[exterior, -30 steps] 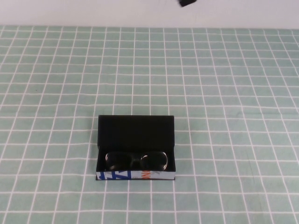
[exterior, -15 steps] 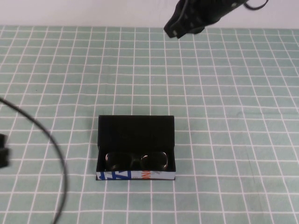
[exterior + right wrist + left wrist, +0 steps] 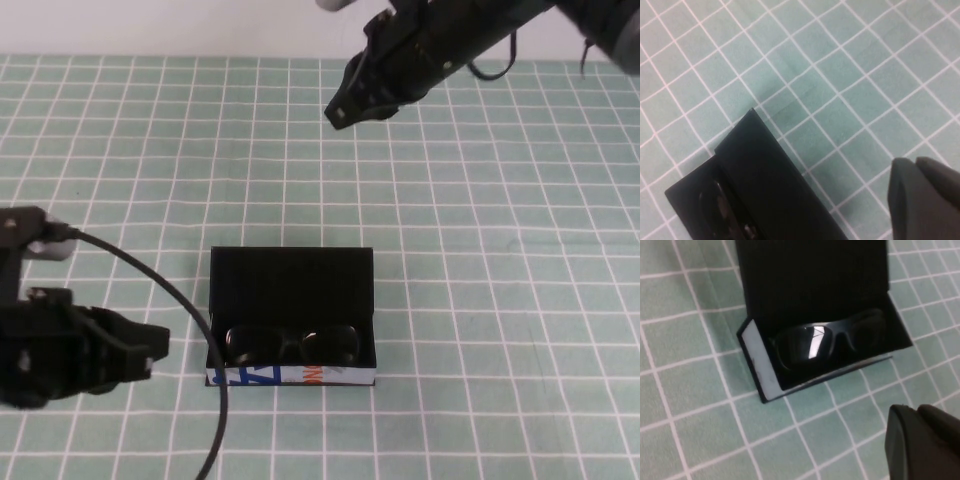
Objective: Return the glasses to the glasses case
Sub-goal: Close the glasses case
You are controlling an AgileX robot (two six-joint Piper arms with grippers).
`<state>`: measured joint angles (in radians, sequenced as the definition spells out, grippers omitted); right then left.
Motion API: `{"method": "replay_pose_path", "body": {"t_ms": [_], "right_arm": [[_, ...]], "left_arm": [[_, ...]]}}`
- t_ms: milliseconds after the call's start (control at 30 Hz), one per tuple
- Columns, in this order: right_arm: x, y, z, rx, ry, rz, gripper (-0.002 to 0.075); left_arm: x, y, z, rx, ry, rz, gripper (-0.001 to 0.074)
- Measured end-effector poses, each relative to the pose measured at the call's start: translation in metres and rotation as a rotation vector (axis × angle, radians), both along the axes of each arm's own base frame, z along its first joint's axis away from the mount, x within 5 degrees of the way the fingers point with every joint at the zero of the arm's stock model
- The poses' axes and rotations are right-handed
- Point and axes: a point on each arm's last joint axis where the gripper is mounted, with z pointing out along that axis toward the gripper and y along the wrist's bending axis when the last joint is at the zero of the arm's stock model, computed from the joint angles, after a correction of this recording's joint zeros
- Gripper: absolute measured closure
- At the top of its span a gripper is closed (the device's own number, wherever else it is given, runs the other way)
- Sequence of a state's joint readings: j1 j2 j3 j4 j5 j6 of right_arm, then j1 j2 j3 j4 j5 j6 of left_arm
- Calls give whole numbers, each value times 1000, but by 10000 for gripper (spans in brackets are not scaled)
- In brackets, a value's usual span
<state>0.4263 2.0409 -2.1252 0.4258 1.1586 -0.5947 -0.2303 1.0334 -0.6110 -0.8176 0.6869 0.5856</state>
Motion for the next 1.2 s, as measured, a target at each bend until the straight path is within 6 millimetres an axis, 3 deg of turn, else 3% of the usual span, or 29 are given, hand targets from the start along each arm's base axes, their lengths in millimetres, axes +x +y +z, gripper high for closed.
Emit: {"method": "replay_pose_path", "body": {"t_ms": [233,467,633,800,967,1200], "right_arm": [[13,7,-30,-18,62,0,737],[24,12,-55,-29,101,-8,737],[31,15,-75,-41,133,-12,737],[33,16,-80,-40,137,-17,737],[41,11,-83,10,140,-51,737],[53,8,-109,42,213,-77,737]], "left_arm": [[18,-10,-25,18,-3,-137,737],[33,-18,-57,58,99,-198,737],[35,-41,-72,129,63,-239,737],[33,-62,-77,192,-24,-244,737],[33,-70,-75,203,-84,-198,737],[36,-73,-78,197,-82,-149,737]]}}
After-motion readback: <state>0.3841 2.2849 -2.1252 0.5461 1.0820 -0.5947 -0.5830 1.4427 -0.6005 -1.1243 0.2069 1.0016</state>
